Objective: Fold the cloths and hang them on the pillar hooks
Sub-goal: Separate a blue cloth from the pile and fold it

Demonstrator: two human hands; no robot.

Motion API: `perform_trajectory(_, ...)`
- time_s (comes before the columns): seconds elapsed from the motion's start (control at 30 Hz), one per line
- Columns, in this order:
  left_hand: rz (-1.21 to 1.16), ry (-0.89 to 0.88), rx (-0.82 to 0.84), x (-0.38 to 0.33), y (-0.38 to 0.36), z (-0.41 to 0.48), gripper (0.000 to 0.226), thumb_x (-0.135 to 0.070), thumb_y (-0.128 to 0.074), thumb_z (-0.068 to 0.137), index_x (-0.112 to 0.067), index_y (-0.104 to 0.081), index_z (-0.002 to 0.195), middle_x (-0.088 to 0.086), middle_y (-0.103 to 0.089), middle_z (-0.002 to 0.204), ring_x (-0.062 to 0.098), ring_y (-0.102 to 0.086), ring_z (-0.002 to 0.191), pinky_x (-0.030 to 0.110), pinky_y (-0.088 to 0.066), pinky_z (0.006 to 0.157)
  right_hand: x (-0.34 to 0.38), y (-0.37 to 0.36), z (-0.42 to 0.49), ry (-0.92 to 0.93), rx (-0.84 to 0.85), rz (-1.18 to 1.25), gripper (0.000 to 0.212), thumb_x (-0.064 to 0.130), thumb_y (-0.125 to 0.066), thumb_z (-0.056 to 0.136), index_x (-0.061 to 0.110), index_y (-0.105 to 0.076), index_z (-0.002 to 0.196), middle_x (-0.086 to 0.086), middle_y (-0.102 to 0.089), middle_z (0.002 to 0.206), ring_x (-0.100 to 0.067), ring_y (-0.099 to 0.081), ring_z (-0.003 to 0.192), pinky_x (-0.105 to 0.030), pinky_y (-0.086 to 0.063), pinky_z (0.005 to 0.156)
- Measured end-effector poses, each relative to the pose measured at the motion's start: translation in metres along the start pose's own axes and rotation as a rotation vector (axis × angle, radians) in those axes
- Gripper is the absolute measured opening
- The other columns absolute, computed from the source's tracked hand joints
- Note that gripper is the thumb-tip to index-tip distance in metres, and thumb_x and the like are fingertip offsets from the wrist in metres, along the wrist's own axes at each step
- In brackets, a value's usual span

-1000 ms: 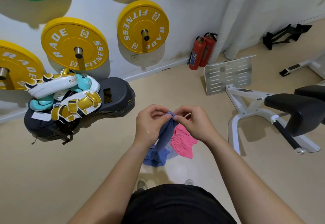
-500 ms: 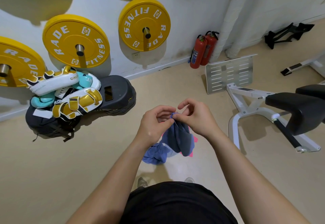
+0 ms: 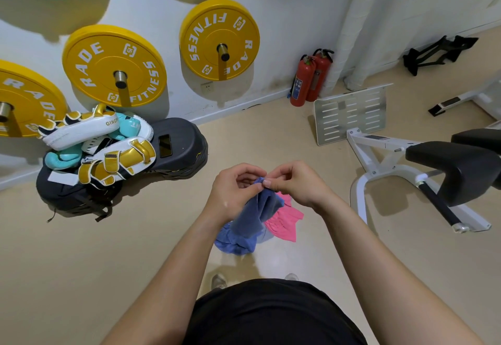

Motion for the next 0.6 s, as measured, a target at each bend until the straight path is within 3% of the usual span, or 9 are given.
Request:
perform_trajectory(0.17,-0.011,-0.007,0.003,-0.006,0.007,-0.003,0.024,0.007,-0.07,0.082,-0.014,-0.073,0.094,-0.008,-0.074,0.085,0.008,-0.068,0.086,0.022,-0.055,0.083,0.004,0.004,-0.003,0.087,0.126,-0.064,0.023,0.007,-0.066,0.088,0.028,-0.074,0.087,0.008,-0.071,0.079,-0.005,-0.061,0.076,-0.017,-0.049,0.072)
perform_trajectory(0.3,0.023,-0.04,0.018,-0.012,0.012,-0.002,0.024,0.009,-0.069,0.082,-0.011,-0.072,0.094,-0.005,-0.074,0.087,0.007,-0.067,0.084,0.02,-0.053,0.082,0.001,0.001,0.0,0.127,0.132,-0.309,0.017,0.016,-0.074,0.082,0.032,-0.069,0.077,0.011,-0.063,0.089,-0.009,-0.058,0.079,-0.018,-0.046,0.071)
perform_trajectory(0.5,0.016,-0.041,-0.03,-0.017,0.031,-0.001,0.023,0.011,-0.068,0.082,-0.009,-0.071,0.094,0.003,-0.077,0.088,0.02,-0.069,0.091,0.027,-0.056,0.083,-0.01,0.001,0.005,0.085,0.169,-0.268,0.015,0.014,-0.074,0.084,0.024,-0.065,0.077,0.007,-0.065,0.071,-0.008,-0.058,0.066,-0.027,-0.049,0.067)
perform_trajectory(0.6,0.005,-0.048,-0.055,-0.02,0.04,0.0,0.024,0.011,-0.068,0.083,-0.011,-0.07,0.093,0.005,-0.077,0.089,0.018,-0.07,0.091,0.028,-0.056,0.086,-0.014,-0.001,0.008,0.054,0.161,-0.316,0.019,0.01,-0.068,0.078,0.028,-0.064,0.073,0.01,-0.062,0.063,-0.009,-0.054,0.06,-0.03,-0.048,0.064)
Point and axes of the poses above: each hand's wrist, its own z-axis towards the middle knuckle, its own y-axis out of the back of the hand, x = y × z, the point moved 5 cm from there along z, towards the middle knuckle
